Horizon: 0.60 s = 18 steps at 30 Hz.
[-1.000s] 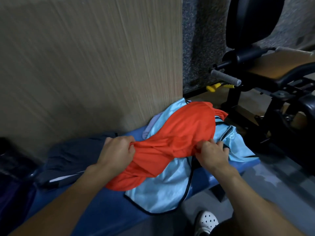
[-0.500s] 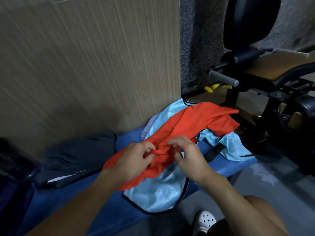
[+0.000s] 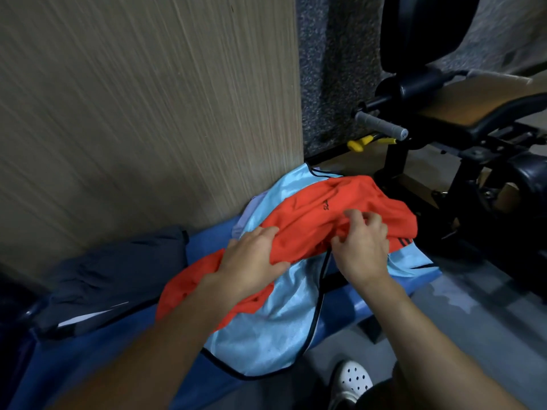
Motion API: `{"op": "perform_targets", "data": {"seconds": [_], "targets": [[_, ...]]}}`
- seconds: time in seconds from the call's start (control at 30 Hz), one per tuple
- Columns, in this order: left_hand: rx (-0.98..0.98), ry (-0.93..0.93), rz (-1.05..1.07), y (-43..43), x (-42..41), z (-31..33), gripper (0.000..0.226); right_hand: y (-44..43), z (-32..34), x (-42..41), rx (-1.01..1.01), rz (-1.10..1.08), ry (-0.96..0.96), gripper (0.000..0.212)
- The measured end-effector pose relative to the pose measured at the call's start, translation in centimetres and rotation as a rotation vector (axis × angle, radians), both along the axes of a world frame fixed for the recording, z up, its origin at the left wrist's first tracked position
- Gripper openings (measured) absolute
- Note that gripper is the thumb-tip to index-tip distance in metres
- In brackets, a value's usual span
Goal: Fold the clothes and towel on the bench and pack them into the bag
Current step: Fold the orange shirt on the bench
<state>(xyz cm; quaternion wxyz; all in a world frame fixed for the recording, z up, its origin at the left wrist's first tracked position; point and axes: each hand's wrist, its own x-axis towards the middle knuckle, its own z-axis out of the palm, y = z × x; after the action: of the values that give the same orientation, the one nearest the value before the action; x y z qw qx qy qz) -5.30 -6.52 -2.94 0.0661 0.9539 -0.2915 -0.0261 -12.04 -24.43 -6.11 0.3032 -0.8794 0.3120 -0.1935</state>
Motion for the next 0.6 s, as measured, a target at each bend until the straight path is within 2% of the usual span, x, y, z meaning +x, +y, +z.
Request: {"op": "perform_targets", "data": {"seconds": [0.07, 0.2, 0.27, 0.33, 0.37, 0.4, 0.43, 0.5, 0.53, 0.57, 0.6], "targets": [[0.017, -0.025, 0.031, -1.3, 0.6, -1.0, 0.063, -0.9, -0.1, -0.1, -0.026, -0.011, -0.001, 0.053], [-0.055, 0.021, -0.033, -2.2, 0.8, -1.5, 0.004, -2.2, -1.0, 0.1, -0.122, 0.066, 0.059, 0.059], [-0.055, 0.211, -0.2, -2.2, 0.7, -1.3, 0.015, -2.8, -0.9, 0.4, -0.168, 0.043, -0.02, 0.058], [0.045, 0.508, -0.351, -2.3, 0.1, -0.9, 0.012, -3.3, -0.8, 0.5, -0.2, -0.002, -0.074, 0.059], [0.087, 0.606, -0.383, -2.4, 0.0, -0.9, 0.013, -3.5, -0.9, 0.5, -0.197, -0.014, -0.066, 0.06], [0.036, 0.636, -0.378, -2.7, 0.1, -1.0, 0.013, -3.7, -0.9, 0.4, -0.188, -0.023, -0.033, 0.061], [-0.101, 0.612, -0.332, -3.1, 0.2, -1.0, 0.012, -3.8, -1.0, 0.3, -0.183, -0.03, 0.025, 0.06], [-0.381, 0.322, -0.217, -4.0, 1.2, -1.8, 0.022, -4.1, -0.9, -0.2, -0.19, -0.036, 0.176, 0.049], [-0.367, 0.135, -0.175, -4.3, 1.7, -2.1, 0.036, -4.3, -0.8, -0.5, -0.194, -0.032, 0.252, 0.041], [-0.273, 0.013, -0.131, -4.6, 2.0, -2.3, 0.051, -4.5, -0.8, -0.8, -0.202, -0.025, 0.315, 0.037], [-0.163, -0.035, -0.088, -4.7, 2.1, -2.3, 0.061, -4.8, -0.8, -1.0, -0.212, -0.018, 0.358, 0.036]]}}
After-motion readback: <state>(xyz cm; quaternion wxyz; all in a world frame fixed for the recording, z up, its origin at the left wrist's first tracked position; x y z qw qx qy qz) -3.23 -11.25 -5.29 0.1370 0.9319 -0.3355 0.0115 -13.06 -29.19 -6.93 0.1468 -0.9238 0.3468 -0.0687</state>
